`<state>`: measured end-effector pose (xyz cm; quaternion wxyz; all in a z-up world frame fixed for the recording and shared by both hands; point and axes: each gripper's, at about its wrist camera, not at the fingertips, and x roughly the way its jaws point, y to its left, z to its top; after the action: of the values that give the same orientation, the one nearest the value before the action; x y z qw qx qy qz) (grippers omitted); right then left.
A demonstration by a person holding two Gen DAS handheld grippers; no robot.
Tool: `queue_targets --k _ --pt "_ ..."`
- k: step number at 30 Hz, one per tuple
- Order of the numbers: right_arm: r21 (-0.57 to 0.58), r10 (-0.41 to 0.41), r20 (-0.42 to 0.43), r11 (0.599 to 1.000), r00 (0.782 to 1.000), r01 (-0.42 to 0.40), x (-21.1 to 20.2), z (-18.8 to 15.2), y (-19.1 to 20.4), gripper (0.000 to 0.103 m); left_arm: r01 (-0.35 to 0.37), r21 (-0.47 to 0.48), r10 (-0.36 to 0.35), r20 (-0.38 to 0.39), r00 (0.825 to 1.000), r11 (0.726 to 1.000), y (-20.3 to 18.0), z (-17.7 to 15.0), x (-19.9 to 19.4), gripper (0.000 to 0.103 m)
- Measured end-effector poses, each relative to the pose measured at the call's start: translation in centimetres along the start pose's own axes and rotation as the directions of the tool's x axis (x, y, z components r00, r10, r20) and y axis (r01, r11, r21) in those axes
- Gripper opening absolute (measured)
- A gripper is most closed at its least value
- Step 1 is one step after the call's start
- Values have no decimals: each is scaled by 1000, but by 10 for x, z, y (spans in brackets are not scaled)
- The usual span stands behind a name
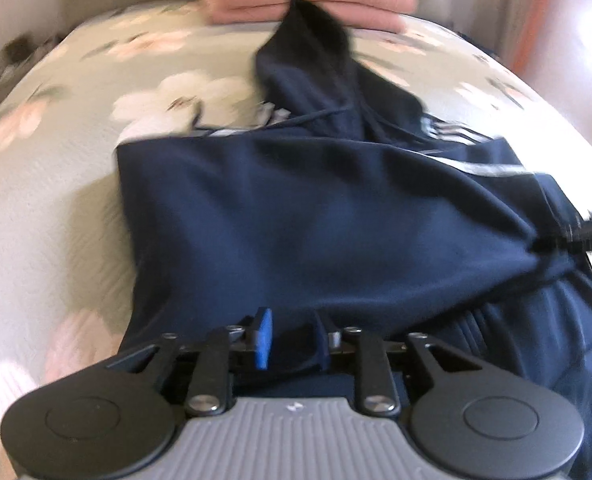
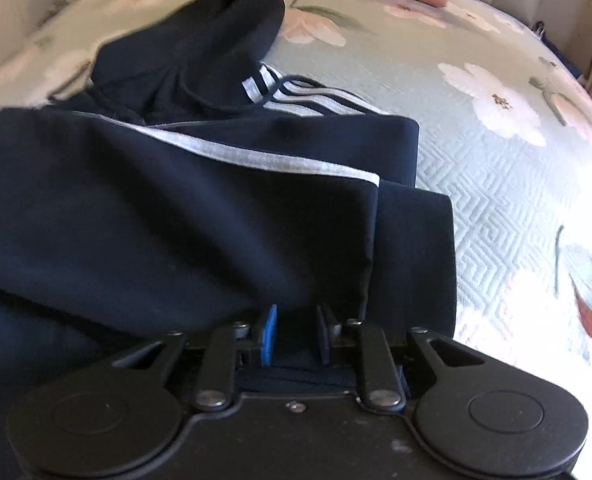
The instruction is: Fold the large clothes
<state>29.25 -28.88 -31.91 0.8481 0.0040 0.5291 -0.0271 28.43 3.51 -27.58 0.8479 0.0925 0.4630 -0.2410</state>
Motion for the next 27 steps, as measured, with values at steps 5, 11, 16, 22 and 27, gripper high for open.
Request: queue_targets --k 5,11,16,22,27 --pt "-84 81 142 994 987 -69 -21 59 7 44 39 117 -47 69 996 992 -38 11 8 56" --pt "-78 107 321 993 941 -86 12 169 30 69 52 126 -60 61 996 991 -42 14 31 55" --pt "24 71 425 996 902 -90 58 243 34 71 57 138 -68 76 995 989 -25 3 15 56" --pt "208 39 407 969 913 -134 130 300 20 73 55 66 -61 91 994 996 0 -16 -5 56" --pt "259 11 351 960 936 -109 167 323 21 57 67 43 -71 94 993 997 8 -26 -14 56"
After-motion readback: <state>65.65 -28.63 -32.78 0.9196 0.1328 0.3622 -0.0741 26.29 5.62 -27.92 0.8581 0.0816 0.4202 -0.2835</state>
